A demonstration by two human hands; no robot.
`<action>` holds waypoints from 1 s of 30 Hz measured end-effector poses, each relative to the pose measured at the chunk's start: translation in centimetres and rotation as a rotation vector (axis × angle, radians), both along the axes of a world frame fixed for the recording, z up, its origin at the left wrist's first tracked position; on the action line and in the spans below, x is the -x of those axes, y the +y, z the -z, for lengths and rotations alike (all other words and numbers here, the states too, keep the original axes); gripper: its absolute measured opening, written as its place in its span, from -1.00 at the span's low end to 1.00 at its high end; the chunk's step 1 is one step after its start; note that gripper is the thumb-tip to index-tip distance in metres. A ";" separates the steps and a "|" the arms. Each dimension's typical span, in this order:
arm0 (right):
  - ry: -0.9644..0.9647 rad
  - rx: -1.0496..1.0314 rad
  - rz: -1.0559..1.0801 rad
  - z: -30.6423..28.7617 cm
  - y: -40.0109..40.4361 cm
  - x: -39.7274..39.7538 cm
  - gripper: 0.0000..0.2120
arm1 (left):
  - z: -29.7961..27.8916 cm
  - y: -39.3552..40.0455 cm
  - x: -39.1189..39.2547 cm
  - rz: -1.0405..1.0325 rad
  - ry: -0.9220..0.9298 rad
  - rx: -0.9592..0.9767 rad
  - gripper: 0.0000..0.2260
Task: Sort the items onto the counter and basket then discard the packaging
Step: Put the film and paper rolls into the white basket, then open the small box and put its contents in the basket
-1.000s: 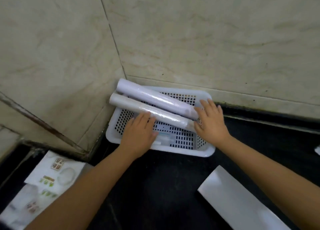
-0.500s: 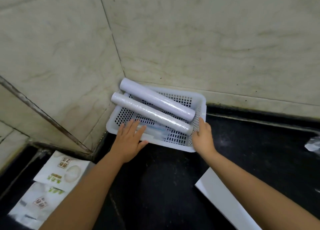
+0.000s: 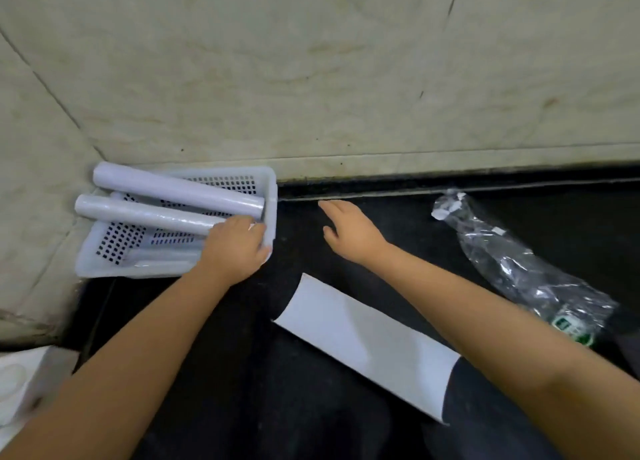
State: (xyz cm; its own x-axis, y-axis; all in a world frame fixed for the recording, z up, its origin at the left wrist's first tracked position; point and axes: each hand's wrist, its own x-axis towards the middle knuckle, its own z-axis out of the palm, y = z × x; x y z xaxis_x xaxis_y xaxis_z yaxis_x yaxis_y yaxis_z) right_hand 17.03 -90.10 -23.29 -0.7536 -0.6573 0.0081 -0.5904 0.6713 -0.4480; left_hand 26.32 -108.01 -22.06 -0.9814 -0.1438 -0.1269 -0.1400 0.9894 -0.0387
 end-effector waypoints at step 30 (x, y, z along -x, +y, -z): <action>-0.446 -0.062 0.412 4.9 61.6 0.6 -0.22 | 5.6 58.6 7.1 0.213 -0.329 -0.290 -0.31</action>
